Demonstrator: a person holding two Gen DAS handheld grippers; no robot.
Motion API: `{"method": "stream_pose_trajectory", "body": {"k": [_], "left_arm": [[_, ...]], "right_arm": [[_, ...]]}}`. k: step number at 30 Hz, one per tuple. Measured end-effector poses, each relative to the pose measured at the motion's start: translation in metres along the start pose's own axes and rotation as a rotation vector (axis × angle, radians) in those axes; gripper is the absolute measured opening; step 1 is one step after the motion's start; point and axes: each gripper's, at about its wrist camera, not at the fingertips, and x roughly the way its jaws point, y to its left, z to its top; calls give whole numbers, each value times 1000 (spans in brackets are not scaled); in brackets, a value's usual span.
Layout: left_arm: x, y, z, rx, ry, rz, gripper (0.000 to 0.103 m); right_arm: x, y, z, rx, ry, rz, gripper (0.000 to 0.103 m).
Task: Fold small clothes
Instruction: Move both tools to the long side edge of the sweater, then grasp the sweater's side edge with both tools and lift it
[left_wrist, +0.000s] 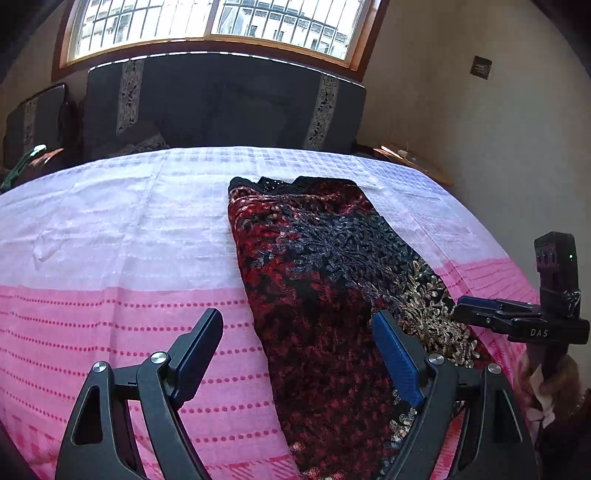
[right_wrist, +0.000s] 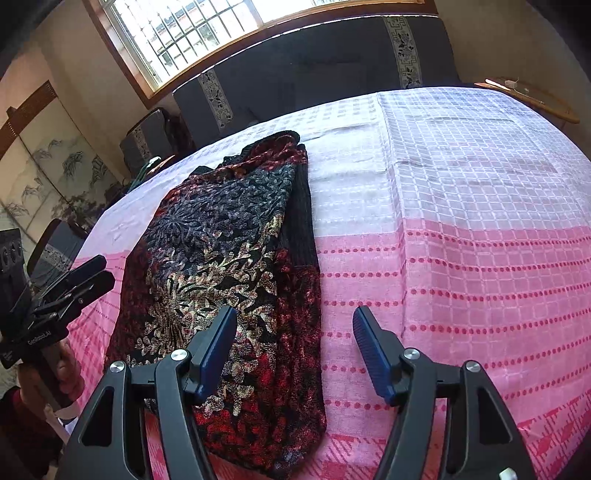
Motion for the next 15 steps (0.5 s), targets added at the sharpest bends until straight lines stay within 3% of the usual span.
{"method": "stream_pose_trajectory", "body": {"k": [1,4,8,12,15], "left_arm": [[6,10,2,-43,27,-57,83],[19,29,6,-103,63,-135,83],[40,48,8,-217,127,-354,83],[52,45,21,-194,128,-427,83],[60,41,29,-165,139,-435,83]], "right_arm": [[4,0,3,-10,20,13,63],[11,1,13,-53,53,6,63],[23,-1,28,-67,94,96,64],[37,-7,48,-49,133,196,64],[47,-10,60,-58,137,238,62]]}}
